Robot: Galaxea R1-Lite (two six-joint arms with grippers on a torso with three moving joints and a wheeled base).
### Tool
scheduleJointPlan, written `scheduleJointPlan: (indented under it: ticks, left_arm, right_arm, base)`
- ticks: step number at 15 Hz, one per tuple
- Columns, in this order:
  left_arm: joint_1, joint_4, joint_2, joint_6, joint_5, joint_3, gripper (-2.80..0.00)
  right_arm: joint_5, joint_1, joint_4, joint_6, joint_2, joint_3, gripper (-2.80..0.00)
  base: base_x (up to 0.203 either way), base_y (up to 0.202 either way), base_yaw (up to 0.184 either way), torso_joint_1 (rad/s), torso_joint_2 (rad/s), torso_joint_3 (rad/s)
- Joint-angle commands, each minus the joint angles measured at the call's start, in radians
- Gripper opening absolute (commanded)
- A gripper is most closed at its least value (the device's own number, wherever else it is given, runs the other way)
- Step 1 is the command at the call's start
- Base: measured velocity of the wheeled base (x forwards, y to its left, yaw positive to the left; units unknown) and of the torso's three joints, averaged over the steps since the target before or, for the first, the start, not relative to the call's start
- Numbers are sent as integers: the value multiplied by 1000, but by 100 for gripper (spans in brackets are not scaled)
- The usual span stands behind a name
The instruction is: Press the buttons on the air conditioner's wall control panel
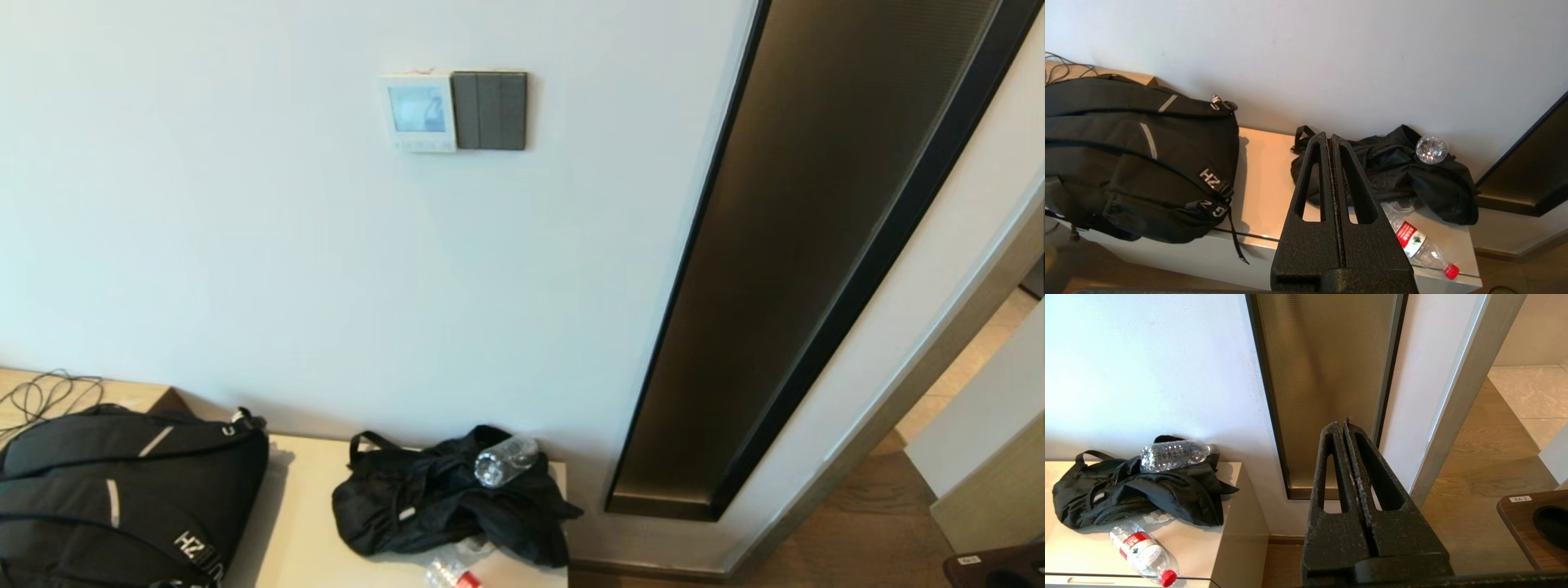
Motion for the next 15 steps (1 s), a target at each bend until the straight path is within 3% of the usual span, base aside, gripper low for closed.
scheduleJointPlan:
  ticks: [1,15]
  left_arm:
    - [0,-2,2,2,0,1,-280]
    - [0,-2,2,2,0,1,-280]
  right_arm:
    - [0,0,0,0,0,0,-280]
    - [1,0,0,-1,0,0,-280]
  base:
    - [0,0,0,0,0,0]
    - [0,0,0,0,0,0]
